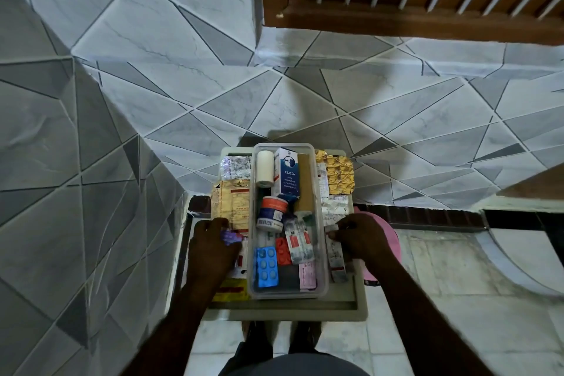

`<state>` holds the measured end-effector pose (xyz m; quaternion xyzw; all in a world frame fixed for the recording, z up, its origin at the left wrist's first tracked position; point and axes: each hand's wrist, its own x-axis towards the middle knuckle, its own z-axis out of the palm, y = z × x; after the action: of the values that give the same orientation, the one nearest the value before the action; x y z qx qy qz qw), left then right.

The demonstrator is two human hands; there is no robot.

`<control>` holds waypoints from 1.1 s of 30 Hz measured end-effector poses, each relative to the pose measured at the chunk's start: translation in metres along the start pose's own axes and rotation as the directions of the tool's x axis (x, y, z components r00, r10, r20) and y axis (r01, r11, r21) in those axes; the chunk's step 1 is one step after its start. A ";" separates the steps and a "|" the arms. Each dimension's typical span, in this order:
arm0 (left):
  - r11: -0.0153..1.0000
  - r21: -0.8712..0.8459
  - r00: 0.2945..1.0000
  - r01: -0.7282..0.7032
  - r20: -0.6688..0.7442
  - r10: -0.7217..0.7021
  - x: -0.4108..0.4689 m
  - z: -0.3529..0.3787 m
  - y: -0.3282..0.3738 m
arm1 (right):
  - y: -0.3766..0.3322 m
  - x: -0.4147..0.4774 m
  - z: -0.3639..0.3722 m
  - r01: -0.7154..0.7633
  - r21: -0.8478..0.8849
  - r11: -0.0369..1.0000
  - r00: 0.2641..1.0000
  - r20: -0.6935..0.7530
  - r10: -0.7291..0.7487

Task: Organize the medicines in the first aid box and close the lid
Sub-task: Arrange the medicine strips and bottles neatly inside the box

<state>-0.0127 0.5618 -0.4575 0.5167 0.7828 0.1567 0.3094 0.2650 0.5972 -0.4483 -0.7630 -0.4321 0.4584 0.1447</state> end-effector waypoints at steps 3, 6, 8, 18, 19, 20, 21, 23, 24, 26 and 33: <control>0.997 -0.073 0.999 0.033 -0.015 -0.034 0.001 -0.001 -0.005 | -0.006 0.001 -0.010 -0.009 0.117 0.993 1.000 -0.024 0.012; 0.984 -0.175 0.999 0.046 -0.017 -0.049 0.005 -0.002 -0.015 | -0.016 -0.002 -0.019 0.017 0.205 0.979 0.999 -0.037 -0.009; 0.978 -0.201 0.998 0.054 -0.029 -0.061 0.004 -0.003 -0.015 | -0.023 -0.005 -0.024 0.053 0.246 0.968 0.997 -0.063 -0.038; 0.936 -0.347 0.998 0.063 0.014 -0.062 0.001 -0.010 -0.016 | -0.056 -0.022 -0.032 0.259 0.196 0.946 0.963 -0.133 -0.236; 0.921 -0.385 0.998 0.061 0.004 -0.065 0.000 -0.014 -0.017 | -0.059 -0.024 -0.030 0.266 0.193 0.944 0.961 -0.123 -0.246; 0.905 -0.423 0.998 0.055 -0.009 -0.065 0.000 -0.018 -0.016 | -0.062 -0.026 -0.027 0.273 0.192 0.943 0.960 -0.113 -0.256; 0.890 -0.454 0.998 0.041 -0.026 -0.059 0.000 -0.023 -0.014 | -0.064 -0.028 -0.024 0.285 0.183 0.941 0.957 -0.103 -0.269; 0.853 -0.522 0.998 0.018 -0.043 -0.048 -0.001 -0.032 -0.006 | -0.068 -0.031 -0.016 0.306 0.137 0.942 0.951 -0.088 -0.297; 0.835 -0.550 0.999 0.002 -0.044 -0.031 -0.002 -0.035 0.000 | -0.068 -0.032 -0.012 0.314 0.107 0.944 0.949 -0.075 -0.307; 0.825 -0.563 0.999 -0.040 -0.035 0.024 -0.004 -0.040 0.014 | -0.068 -0.035 -0.002 0.331 0.013 0.944 0.943 -0.028 -0.331; 0.931 -0.343 0.959 -0.125 0.199 0.202 -0.024 -0.017 0.061 | -0.051 -0.033 0.024 0.372 -0.278 0.886 0.927 0.062 -0.370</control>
<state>0.0260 0.5665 -0.4027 0.5367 0.6584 0.2487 0.4654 0.2115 0.5963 -0.4114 -0.6773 -0.6319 0.3583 0.1168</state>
